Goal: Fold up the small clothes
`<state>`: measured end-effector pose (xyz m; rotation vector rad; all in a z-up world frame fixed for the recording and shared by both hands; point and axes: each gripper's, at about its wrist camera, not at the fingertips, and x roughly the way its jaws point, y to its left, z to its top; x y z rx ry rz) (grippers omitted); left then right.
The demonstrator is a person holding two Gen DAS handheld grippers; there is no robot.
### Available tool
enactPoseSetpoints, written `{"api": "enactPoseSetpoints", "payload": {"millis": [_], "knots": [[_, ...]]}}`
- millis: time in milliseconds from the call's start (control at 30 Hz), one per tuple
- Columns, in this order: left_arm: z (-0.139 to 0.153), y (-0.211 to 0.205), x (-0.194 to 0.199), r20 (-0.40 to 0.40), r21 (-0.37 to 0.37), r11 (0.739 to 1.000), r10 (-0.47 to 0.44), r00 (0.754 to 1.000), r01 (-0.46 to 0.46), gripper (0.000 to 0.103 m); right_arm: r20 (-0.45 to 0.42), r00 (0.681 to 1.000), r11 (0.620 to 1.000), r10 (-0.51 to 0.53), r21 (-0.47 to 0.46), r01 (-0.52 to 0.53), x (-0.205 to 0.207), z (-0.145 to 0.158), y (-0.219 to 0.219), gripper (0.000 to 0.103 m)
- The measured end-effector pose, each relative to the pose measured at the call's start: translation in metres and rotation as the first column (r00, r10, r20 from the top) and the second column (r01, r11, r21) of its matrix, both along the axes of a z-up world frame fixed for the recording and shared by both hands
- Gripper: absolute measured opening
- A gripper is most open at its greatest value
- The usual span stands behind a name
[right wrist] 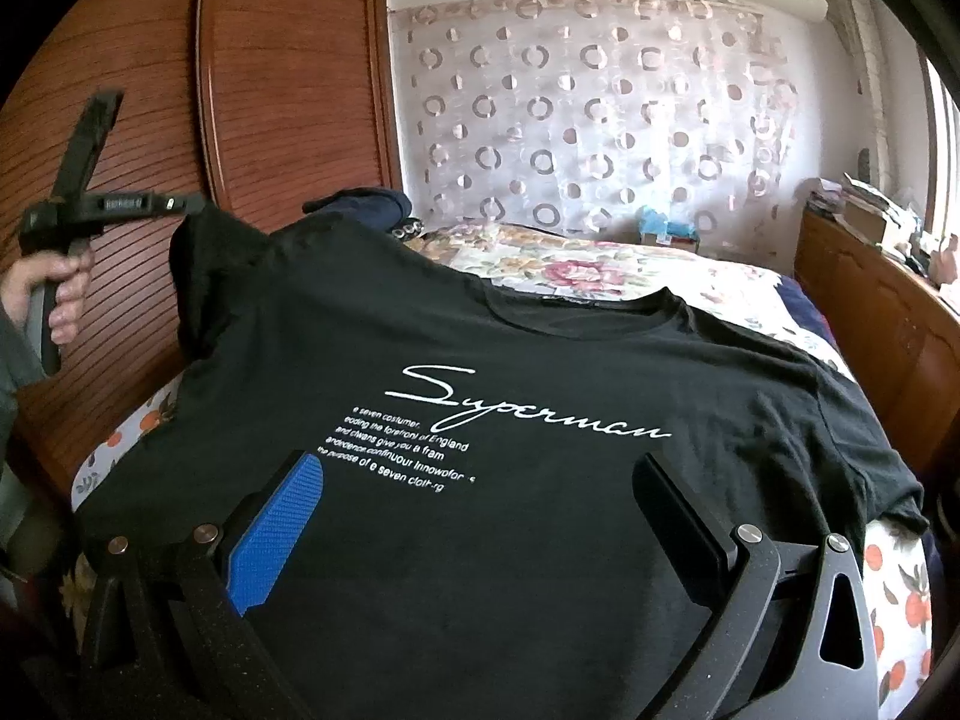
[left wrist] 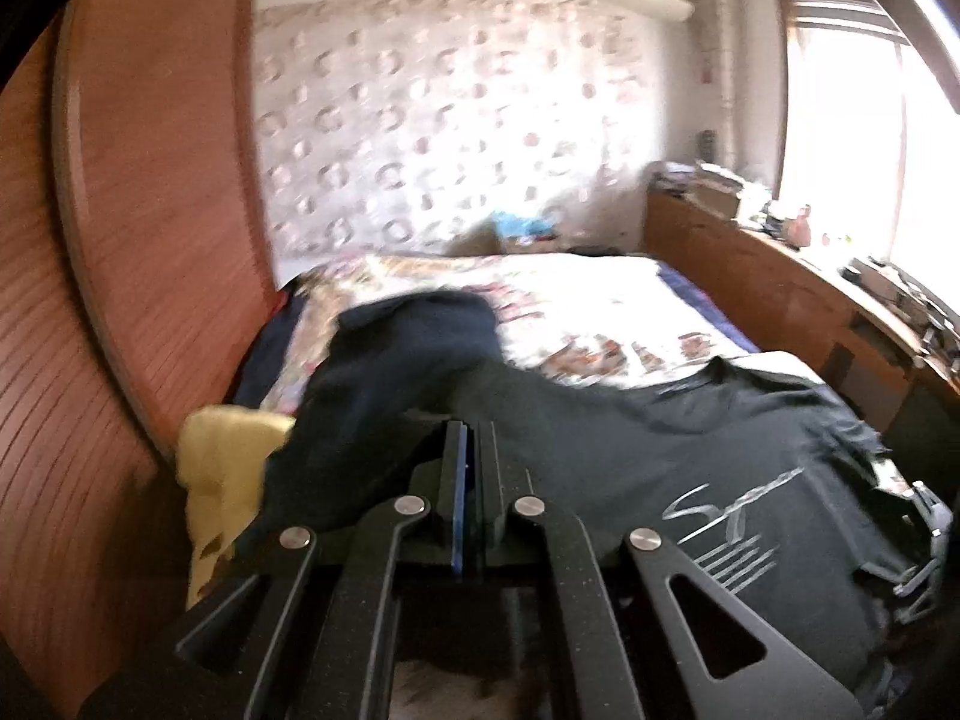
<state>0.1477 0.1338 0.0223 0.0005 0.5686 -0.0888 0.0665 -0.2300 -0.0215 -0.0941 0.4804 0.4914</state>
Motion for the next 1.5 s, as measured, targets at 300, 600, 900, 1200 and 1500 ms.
{"api": "enactPoseSetpoints", "payload": {"millis": [300,600,900,1200,1500], "knots": [[0.016,-0.071,0.029,-0.023,0.019,0.99,-0.138,0.99,0.138,0.003,-0.001,1.0,1.0,-0.024,0.007,0.024,-0.008,-0.004,-0.01,0.103],[0.029,-0.058,-0.004,0.019,-0.008,0.985,-0.173,0.985,0.173,0.054,-0.01,1.0,1.0,-0.022,-0.006,0.022,-0.006,-0.002,0.0,0.103],[0.021,-0.021,-0.038,0.044,-0.016,0.996,-0.087,0.995,0.088,0.079,0.003,0.984,0.984,0.175,0.0,-0.175,0.016,0.018,0.043,0.096],[0.011,0.008,-0.08,0.071,-0.03,0.999,-0.01,0.997,0.012,0.081,-0.015,0.908,0.908,0.419,-0.02,-0.419,0.06,0.028,0.142,0.073],[-0.004,0.021,-0.096,0.054,-0.042,0.999,0.023,0.998,-0.021,0.082,-0.057,0.873,0.865,0.485,-0.116,-0.488,0.096,0.008,0.215,0.047]]}}
